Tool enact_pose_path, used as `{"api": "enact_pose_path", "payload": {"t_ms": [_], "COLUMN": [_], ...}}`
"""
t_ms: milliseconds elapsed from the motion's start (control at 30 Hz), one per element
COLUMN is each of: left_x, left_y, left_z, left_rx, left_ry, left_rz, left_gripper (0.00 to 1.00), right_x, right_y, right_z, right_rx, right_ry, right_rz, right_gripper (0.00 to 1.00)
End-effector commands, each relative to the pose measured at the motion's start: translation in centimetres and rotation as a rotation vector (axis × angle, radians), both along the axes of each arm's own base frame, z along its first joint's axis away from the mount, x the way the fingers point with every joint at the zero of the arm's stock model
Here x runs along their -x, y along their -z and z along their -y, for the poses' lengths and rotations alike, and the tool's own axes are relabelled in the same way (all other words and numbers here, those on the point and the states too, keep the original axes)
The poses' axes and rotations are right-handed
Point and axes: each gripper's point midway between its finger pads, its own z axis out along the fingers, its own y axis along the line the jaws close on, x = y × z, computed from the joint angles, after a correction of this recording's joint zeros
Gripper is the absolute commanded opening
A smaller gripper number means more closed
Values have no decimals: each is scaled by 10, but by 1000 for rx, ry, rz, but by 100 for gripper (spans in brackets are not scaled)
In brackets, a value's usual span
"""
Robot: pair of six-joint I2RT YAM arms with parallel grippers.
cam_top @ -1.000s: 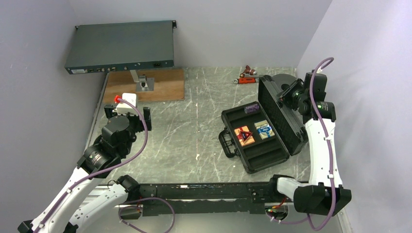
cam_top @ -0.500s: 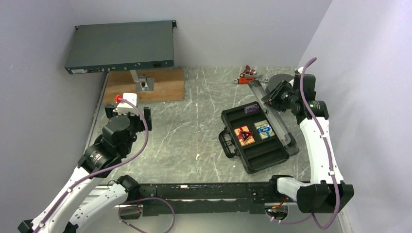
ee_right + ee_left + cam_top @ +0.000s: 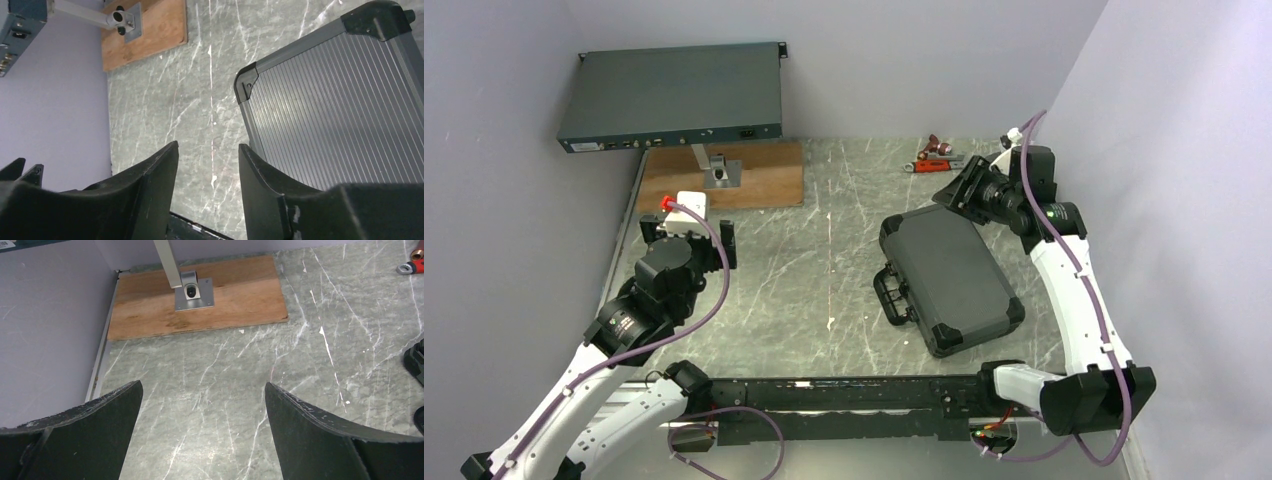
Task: Pack up texas hold em set
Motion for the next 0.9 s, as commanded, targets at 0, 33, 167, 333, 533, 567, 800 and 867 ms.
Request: {"api": "enact_pose_path", "payload": {"t_ms": [0,33,167,333,533,567,800,867], "left_x": [-3,-4,-5,-8,-11,-12,-15,-16], "left_y": [-6,-6,-3,1,6,7,14,17], "left_z": [-1,-1,1,3,13,14,31,42], "left_rx": [4,3,-4,-13,-21,-22,-20,-22], "left_ry": [-14,-13,-11,-8,33,36,119,178], "left_rz": [28,26,16,0,-26,-29,-47,-60], "left_gripper": [99,99,99,99,98,98,97,97], "right_x": [-5,-4,-1,12,27,29,39,42], "right_y": [-7,0,36,72,103,108,134,141], "right_z": [-2,-3,2,17,35,36,34,25], "right_rx": [73,97,225,323,385,392,393,358], "right_ry": [-23,-27,17,81,147,148,112,78], "right_rz": [70,50,-53,-126,-168,-176,-226,-232], "right_gripper": [55,56,55,46,33,32,31,31]}}
